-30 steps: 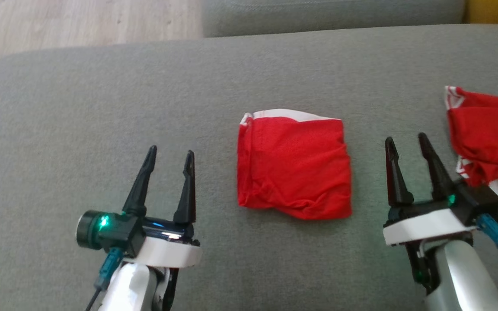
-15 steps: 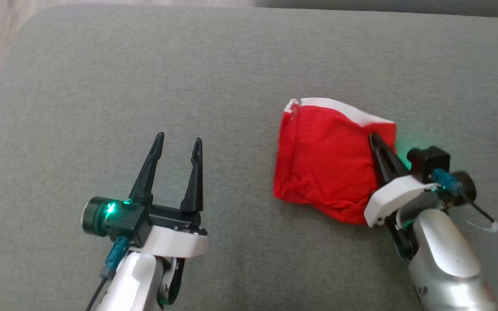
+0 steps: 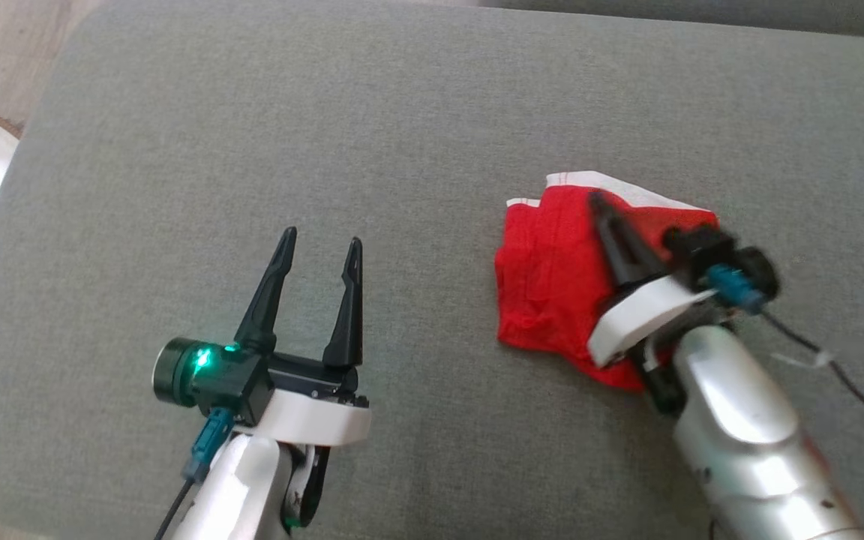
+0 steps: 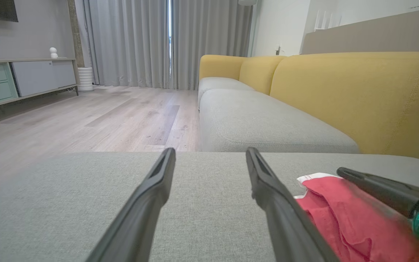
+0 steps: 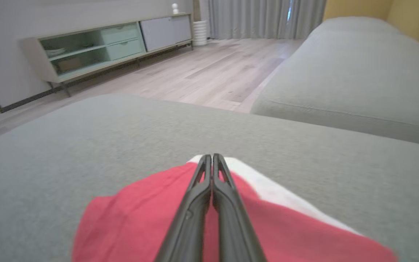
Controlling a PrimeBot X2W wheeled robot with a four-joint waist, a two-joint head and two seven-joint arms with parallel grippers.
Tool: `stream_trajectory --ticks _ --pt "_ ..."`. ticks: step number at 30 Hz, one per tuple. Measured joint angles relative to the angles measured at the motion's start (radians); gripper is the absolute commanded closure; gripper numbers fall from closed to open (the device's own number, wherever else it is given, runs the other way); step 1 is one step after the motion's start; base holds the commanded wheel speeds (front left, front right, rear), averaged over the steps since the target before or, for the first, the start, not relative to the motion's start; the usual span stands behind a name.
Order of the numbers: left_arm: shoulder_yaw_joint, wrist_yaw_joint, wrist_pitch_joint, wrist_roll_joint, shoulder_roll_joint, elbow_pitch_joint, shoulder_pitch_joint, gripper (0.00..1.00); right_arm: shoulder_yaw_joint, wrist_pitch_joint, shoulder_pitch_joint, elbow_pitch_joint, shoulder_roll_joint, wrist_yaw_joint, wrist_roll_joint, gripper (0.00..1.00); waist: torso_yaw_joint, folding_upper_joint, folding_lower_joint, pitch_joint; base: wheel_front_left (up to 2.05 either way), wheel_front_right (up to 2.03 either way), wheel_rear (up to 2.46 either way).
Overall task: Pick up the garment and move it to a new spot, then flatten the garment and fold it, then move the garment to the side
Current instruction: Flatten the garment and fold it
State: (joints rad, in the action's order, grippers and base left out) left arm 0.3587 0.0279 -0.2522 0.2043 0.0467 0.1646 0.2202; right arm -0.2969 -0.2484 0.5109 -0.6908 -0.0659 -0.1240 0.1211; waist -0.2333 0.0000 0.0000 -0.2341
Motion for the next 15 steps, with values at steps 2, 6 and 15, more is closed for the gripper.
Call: stream_trajectory --ticks 2,6,15 --pt "0.002 0.004 0.000 0.001 0.000 0.000 0.000 0.00 -0.056 0.001 0.001 -0.024 0.001 0.000 0.014 1.00 -0.007 0.0000 0.0000 -0.001 0.00 0.00 0.00" --pt "0.005 0.004 0.000 0.007 0.000 0.008 0.000 0.00 -0.143 0.039 0.010 -0.109 0.001 0.000 0.043 1.00 -0.021 0.0000 0.0000 -0.002 0.00 0.00 0.00" --pt "-0.001 0.008 0.000 0.007 0.000 0.013 0.000 0.00 -0.210 0.031 0.048 -0.165 0.001 0.000 0.127 1.00 -0.004 0.0000 0.0000 0.001 0.00 0.00 0.00"
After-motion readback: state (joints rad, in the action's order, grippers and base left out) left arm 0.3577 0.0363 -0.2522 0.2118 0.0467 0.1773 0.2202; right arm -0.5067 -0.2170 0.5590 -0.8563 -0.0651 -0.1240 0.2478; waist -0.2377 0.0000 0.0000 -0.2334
